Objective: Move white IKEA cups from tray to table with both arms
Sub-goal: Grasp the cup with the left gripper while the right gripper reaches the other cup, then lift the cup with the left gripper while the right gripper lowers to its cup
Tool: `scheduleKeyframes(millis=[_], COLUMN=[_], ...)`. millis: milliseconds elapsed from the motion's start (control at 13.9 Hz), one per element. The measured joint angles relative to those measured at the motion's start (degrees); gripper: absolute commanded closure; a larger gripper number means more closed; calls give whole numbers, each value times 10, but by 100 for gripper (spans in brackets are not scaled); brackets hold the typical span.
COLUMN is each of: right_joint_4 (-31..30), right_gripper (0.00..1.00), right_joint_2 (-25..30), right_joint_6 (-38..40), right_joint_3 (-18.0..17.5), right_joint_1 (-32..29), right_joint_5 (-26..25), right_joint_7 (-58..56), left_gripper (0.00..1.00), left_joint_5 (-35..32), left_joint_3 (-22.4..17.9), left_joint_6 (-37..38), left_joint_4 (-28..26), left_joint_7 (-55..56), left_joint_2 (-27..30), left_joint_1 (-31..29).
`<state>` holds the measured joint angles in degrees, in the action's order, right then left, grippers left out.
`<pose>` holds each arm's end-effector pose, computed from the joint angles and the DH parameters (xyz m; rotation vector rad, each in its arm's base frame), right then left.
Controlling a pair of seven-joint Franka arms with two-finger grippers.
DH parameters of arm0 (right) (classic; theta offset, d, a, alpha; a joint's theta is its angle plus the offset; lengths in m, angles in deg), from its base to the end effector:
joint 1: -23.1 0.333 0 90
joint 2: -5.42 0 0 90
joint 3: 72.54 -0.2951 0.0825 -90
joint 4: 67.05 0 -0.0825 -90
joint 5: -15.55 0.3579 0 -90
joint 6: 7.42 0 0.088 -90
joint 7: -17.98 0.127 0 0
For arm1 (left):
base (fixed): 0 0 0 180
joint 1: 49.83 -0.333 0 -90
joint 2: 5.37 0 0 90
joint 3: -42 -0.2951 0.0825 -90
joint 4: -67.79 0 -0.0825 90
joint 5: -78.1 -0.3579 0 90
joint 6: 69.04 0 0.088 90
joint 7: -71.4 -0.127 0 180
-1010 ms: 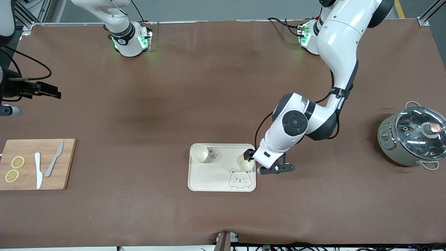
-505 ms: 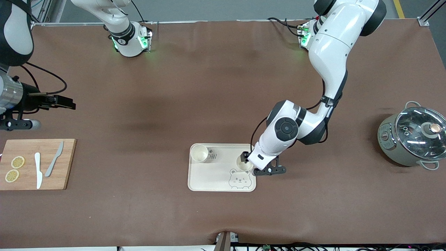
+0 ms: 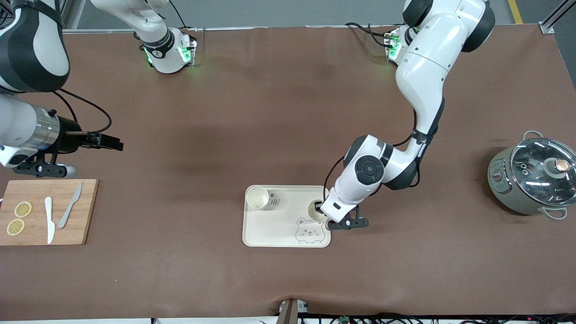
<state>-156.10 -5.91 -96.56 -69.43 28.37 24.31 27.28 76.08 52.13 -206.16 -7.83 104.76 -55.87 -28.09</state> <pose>0.5663 0.0431 0.4825 -2.9966 0.2061 0.3149 0.6353 -0.3590 0.2115 2.9377 0.1174 0.1723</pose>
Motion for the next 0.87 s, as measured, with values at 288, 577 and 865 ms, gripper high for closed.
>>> scheduleKeyframes(millis=[288,577,865], right_joint_4=[0,0,0], right_gripper=[0,0,0], right_joint_2=[-16,-42,-73], right_joint_6=[-44,-84,-134], right_joint_3=[-1,-3,-3], right_joint_1=[29,73,112], right_joint_5=[25,26,27], right_joint_7=[63,125,159], left_gripper=[100,100,100], left_joint_5=[-5,-11,-13], left_joint_3=[-9,-14,-15], left_joint_6=[-1,57,206], left_joint_4=[13,23,-7], left_joint_7=[-39,-41,-45], left_joint_2=[2,63,159], left_joint_1=[0,-13,-70])
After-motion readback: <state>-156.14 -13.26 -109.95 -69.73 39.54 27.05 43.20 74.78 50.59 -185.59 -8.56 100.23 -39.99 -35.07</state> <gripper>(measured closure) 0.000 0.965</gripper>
